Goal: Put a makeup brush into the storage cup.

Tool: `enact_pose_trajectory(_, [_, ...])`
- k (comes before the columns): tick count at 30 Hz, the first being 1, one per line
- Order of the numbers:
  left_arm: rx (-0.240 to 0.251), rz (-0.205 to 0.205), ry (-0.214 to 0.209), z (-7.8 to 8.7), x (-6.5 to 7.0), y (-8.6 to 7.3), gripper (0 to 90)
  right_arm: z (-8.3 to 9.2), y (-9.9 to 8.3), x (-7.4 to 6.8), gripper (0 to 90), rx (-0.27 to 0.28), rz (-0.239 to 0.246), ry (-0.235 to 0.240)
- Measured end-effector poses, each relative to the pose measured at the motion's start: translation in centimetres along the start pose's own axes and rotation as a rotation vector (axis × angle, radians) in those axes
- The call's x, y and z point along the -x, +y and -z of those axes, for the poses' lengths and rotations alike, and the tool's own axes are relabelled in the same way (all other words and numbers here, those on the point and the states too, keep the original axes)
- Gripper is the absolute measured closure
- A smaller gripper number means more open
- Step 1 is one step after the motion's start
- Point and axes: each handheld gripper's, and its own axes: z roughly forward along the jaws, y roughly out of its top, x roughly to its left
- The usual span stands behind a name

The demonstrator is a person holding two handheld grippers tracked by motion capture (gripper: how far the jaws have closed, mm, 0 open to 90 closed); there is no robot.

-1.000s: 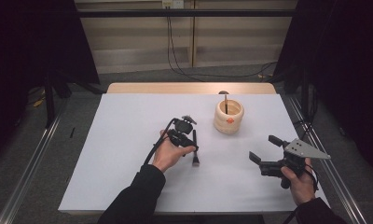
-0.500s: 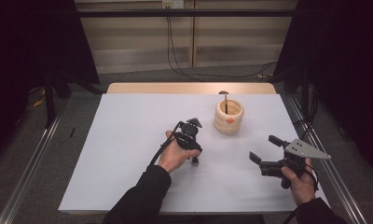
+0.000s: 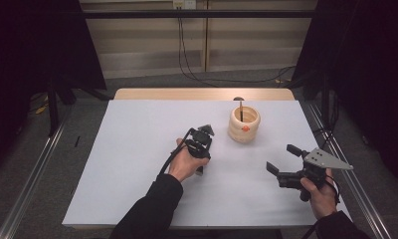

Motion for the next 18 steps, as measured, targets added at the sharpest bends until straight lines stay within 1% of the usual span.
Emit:
enact_pose_trajectory(1, [-0.003,-0.001,0.001,-0.01,-0.02,0.04,73.9,-0.02,0.01,-0.02,3.3,0.003,-0.001,-0.002])
enact_pose_trajectory(2, [-0.011,-0.02,0.003,0.0,-0.09,0.12,74.9,-0.02,0.01,-0.02,3.3,0.004,-0.002,-0.001])
enact_pose_trajectory(3, [-0.005,-0.015,0.009,-0.08,0.0,0.12,75.5,-0.01,0.02,-0.03,3.3,0.002,-0.001,-0.004])
enact_pose_trajectory(4, [-0.012,-0.02,0.013,-0.06,0.0,0.12,76.4,-0.01,0.02,-0.03,3.3,0.003,-0.002,-0.001])
enact_pose_trajectory(5, [-0.012,-0.036,0.019,-0.1,-0.02,0.12,76.7,0.0,0.02,-0.03,3.4,0.003,-0.003,0.001])
enact_pose_trajectory(6, [-0.017,-0.028,0.015,-0.08,0.0,0.21,76.7,0.04,0.02,0.01,3.3,0.0,0.002,0.0])
enact_pose_trajectory(7, [-0.022,-0.03,0.005,-0.09,-0.13,0.31,76.7,0.05,0.02,0.02,3.3,0.001,0.003,0.0])
enact_pose_trajectory(8, [-0.025,-0.022,0.001,-0.11,-0.16,0.34,76.7,0.04,0.02,0.04,3.3,0.001,0.003,-0.002])
enact_pose_trajectory(10, [-0.04,-0.051,0.003,-0.05,-0.34,0.43,76.8,0.05,0.03,0.02,3.4,0.001,0.001,-0.001])
enact_pose_trajectory(11, [-0.036,-0.05,-0.001,-0.09,-0.33,0.49,76.8,0.07,0.03,0.03,3.4,0.002,0.002,0.0])
enact_pose_trajectory(12, [-0.043,-0.035,-0.004,-0.11,-0.26,0.51,76.8,0.05,0.03,0.02,3.4,0.004,0.002,0.0])
enact_pose_trajectory(13, [-0.038,-0.033,-0.008,-0.15,-0.3,0.49,76.8,0.05,0.03,0.01,3.4,0.004,0.002,-0.002])
enact_pose_trajectory(14, [-0.044,-0.039,-0.014,-0.09,-0.4,0.5,76.7,0.06,0.03,0.01,3.4,0.004,0.002,-0.002])
enact_pose_trajectory(15, [-0.039,-0.042,-0.01,-0.12,-0.43,0.48,76.7,0.07,0.03,0.03,3.4,0.002,0.002,0.001])
enact_pose_trajectory(16, [-0.033,-0.031,-0.013,-0.16,-0.42,0.45,76.7,0.07,0.02,0.02,3.4,0.001,0.003,0.0])
enact_pose_trajectory(18, [-0.036,-0.052,-0.02,-0.13,-0.55,0.42,76.9,0.07,0.02,0.02,3.4,0.002,0.002,0.0])
